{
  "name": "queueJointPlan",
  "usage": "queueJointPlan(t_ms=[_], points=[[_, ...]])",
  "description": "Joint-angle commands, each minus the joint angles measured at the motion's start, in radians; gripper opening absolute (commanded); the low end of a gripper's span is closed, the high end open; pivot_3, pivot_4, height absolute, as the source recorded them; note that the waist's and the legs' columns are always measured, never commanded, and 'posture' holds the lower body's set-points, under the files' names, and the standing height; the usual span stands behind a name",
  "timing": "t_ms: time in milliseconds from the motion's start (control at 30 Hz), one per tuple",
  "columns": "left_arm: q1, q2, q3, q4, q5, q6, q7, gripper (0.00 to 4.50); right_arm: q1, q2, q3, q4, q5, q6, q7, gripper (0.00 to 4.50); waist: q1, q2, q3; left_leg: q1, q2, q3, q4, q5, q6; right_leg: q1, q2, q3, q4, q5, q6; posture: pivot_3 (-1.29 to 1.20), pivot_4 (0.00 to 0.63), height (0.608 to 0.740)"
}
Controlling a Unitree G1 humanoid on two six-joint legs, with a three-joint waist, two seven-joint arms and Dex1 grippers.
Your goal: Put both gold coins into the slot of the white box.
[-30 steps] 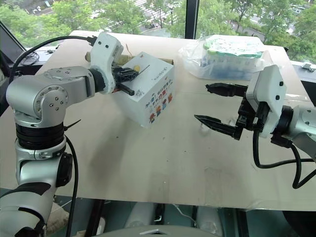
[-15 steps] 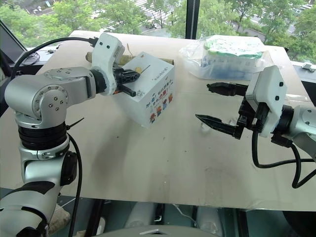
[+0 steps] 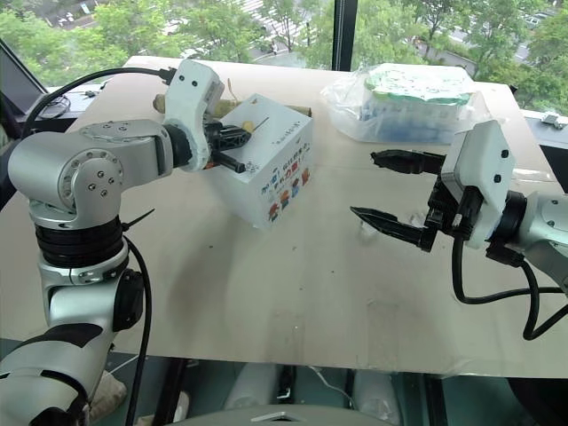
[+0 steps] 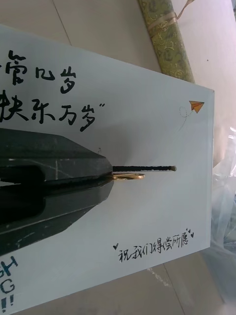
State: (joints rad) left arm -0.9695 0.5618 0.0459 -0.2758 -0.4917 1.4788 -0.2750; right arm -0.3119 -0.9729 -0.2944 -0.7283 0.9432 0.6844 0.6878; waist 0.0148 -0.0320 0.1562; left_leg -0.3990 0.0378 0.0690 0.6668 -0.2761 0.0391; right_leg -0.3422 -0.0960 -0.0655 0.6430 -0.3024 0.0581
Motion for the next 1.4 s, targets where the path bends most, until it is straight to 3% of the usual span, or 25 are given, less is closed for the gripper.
queueJointPlan(t_ms=[33,1400], points=[[0.008,0.014,-0.012,0.016,0.028,0.037,0.009,0.00,-0.014,0.003,-0.048,-0.019,0.000,-0.031,-0.006,3.80,0.000,0.000,0.000,0.000,0.000,0.000,0.000,0.000,0.000,0.000,0.000,0.000,0.000,0.000,0.000,0.00,0.150,0.740],[-0.030,-0.050,0.041,-0.008,0.037,0.006,0.002,0.00,-0.003,0.007,-0.040,-0.014,-0.039,-0.052,-0.009,3.80,0.001,0.000,0.000,-0.001,0.000,0.000,0.000,0.000,0.000,0.000,0.000,-0.001,-0.001,0.000,0.000,0.00,0.150,0.740]])
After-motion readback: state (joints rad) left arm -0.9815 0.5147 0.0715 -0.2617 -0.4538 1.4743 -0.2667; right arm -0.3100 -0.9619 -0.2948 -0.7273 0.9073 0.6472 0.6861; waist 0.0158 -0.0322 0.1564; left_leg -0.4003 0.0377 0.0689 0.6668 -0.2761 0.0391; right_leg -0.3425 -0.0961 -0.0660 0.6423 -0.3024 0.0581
